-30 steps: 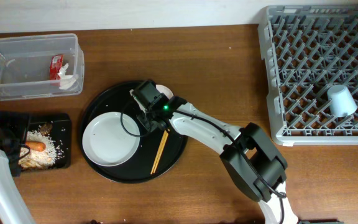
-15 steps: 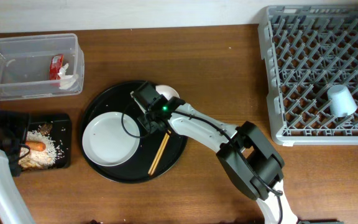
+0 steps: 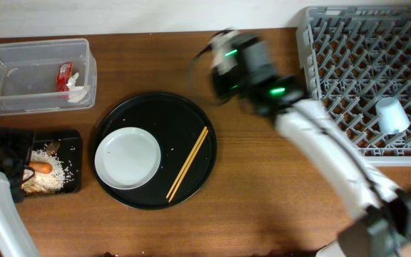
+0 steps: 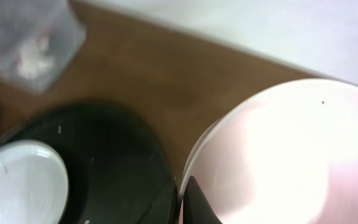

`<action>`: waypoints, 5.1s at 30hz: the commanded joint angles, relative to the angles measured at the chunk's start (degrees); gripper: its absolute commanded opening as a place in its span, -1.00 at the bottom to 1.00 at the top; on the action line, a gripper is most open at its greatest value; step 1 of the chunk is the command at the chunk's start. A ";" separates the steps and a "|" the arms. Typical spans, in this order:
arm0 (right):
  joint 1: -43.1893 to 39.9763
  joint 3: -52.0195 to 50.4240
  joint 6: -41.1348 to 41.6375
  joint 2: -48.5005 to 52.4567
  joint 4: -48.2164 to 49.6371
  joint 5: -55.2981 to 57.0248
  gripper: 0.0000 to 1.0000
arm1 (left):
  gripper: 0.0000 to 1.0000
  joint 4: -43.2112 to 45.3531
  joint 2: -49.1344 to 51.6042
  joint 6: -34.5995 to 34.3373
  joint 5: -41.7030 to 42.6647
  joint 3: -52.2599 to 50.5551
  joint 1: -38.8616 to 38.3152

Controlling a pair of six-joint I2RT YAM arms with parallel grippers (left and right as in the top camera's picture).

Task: Sort waste into correct bins and load items into the dishwasher rack
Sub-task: 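Carry the saucer to the rack and stand it upright, then move the right gripper to the white plate and grasp its rim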

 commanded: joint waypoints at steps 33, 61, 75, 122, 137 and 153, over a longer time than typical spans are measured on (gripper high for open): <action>-65.33 1.03 35.23 31.56 56.68 -59.17 -0.92 | 0.99 -0.09 -0.39 -0.57 -0.44 0.09 0.20; -76.76 1.03 48.57 30.14 57.66 -67.52 -0.76 | 0.99 -0.09 -0.39 -0.57 -0.44 0.09 0.20; -81.22 1.03 51.80 23.98 57.20 -71.82 0.96 | 0.99 -0.09 -0.39 -0.57 -0.44 0.09 0.20; 22.49 0.96 39.12 12.59 -8.22 9.77 0.97 | 0.99 -0.09 -0.39 -0.57 -0.44 0.09 0.20; 24.04 0.96 29.92 25.97 3.67 2.23 0.52 | 0.99 -0.09 -0.39 -0.57 -0.46 0.09 0.20; 26.64 0.96 35.43 30.82 6.51 -0.07 0.14 | 0.99 -0.09 -0.39 -0.57 -0.44 0.09 0.20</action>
